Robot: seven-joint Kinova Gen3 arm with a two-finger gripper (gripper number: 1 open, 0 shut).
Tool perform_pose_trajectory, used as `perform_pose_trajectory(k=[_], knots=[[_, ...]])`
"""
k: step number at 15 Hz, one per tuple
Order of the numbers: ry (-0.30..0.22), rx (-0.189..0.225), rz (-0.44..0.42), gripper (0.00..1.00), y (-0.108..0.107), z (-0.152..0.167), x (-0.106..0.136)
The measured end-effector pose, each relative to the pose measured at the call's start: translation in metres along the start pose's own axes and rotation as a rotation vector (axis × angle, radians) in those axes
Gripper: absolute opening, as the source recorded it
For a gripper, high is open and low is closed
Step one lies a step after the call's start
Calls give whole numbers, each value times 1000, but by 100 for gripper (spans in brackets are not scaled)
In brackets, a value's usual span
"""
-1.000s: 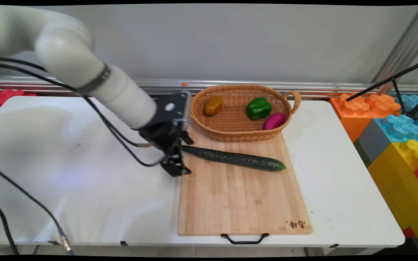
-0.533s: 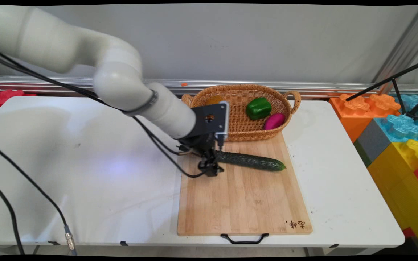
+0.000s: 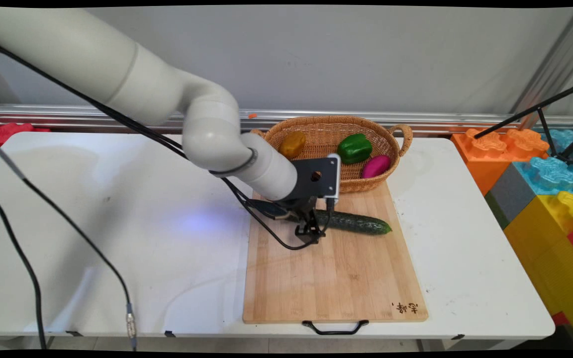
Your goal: Pick up the cucumber from the cutting board, then place the picked object in the vegetable basket
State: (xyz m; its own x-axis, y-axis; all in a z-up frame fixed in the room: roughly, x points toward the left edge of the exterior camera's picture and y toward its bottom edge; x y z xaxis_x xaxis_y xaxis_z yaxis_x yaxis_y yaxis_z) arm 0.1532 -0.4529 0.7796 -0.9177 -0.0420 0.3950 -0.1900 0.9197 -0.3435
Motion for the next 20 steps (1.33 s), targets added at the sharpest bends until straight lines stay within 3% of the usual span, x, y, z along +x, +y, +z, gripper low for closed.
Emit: perform_pose_trajectory(k=[5, 6, 14, 20], knots=[[-10, -4, 1, 100, 5, 19, 7], [-11, -4, 1, 0, 5, 22, 8], [-12, -7, -5, 0, 8, 26, 15], [4, -2, -2, 0, 8, -16, 33]])
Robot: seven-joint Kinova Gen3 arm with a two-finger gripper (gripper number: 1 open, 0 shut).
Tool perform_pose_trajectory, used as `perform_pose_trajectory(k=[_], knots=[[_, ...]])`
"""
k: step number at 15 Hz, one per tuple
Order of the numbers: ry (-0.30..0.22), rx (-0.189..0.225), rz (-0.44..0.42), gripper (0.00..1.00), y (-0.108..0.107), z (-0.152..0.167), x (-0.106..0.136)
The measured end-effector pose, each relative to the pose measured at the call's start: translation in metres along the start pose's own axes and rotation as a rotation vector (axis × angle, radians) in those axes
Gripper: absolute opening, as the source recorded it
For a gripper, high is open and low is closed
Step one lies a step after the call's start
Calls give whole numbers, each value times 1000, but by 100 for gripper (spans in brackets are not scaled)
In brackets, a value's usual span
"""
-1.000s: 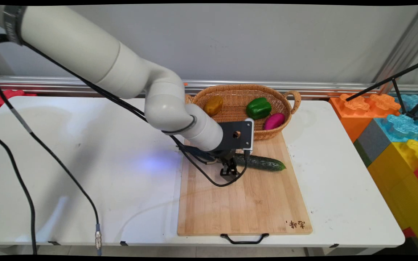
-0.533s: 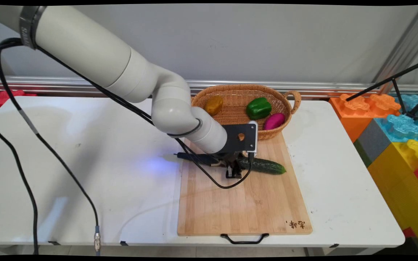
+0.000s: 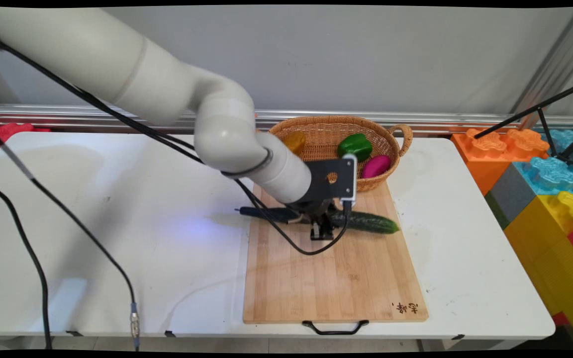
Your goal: Place the picked object in the vegetable basket
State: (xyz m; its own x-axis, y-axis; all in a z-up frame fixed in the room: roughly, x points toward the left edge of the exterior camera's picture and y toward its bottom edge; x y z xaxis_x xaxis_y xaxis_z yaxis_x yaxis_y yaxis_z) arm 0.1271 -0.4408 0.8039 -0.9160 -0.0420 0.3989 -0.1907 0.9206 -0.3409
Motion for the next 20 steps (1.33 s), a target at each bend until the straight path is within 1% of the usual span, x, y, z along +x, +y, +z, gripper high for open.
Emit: perform_pose_trajectory(k=[4, 6, 8, 10, 12, 14, 18, 20], knots=[[43, 27, 37, 0, -9, -41, 27], [76, 62, 72, 0, -22, -60, 44], [100, 103, 112, 0, -39, -71, 56], [110, 132, 141, 0, -54, -75, 60], [108, 149, 164, 0, -68, -73, 60], [94, 152, 174, 0, -82, -66, 54], [47, 148, 164, 0, -117, -39, 30], [35, 141, 145, 0, -130, -25, 20]])
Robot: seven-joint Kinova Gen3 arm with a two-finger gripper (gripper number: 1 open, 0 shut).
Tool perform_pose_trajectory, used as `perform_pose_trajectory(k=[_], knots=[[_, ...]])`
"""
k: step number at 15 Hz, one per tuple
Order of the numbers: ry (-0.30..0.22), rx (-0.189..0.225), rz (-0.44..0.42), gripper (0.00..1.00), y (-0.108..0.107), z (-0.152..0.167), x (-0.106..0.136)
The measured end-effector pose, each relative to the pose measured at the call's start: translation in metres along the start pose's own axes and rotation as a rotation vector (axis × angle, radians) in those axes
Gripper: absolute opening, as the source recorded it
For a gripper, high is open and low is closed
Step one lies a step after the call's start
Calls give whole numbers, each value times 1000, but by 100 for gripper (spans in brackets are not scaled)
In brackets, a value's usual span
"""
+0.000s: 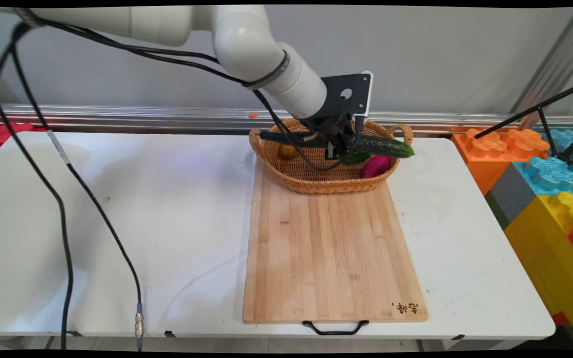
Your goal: Place the picked object in the vegetable basket
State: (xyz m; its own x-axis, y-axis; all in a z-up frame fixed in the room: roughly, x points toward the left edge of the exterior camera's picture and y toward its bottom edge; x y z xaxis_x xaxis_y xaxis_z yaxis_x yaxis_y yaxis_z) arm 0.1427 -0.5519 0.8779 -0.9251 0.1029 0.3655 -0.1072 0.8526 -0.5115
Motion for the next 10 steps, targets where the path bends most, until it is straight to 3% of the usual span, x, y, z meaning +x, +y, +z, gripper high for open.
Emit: perform_pose_trajectory(k=[7, 8, 10], knots=[[-3, -37, -72, 0, -14, 38, -18], [-2, -42, -82, 100, -15, 43, -20], [-1, -49, -95, 100, -17, 50, -22]])
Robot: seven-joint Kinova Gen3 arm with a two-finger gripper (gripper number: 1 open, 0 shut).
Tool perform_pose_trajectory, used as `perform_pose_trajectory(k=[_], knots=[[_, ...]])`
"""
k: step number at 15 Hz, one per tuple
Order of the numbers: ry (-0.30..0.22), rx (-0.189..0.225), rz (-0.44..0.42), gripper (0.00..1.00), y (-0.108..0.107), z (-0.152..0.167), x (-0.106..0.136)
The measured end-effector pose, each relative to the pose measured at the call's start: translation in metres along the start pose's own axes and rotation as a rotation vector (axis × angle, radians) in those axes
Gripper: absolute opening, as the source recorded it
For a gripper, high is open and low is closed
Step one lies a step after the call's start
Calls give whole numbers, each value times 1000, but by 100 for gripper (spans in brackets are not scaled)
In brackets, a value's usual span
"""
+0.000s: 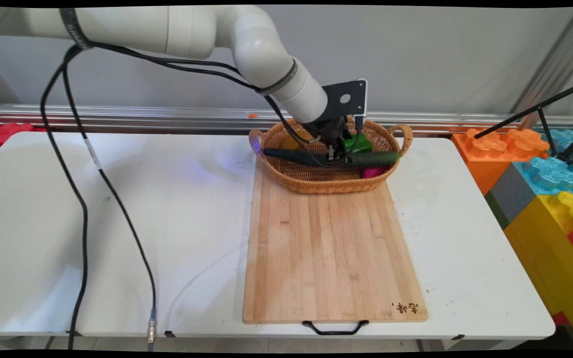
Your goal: Place the picked object in the vegetable basket
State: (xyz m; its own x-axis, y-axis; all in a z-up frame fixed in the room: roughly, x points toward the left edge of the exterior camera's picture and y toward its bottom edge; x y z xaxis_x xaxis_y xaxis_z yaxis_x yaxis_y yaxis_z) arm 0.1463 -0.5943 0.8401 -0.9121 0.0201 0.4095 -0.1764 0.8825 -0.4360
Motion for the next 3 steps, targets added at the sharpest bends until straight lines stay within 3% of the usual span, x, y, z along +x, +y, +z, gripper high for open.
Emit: perform_pose_trajectory(k=[3], knots=[[10, -7, -20, 100, -3, 7, 2]])
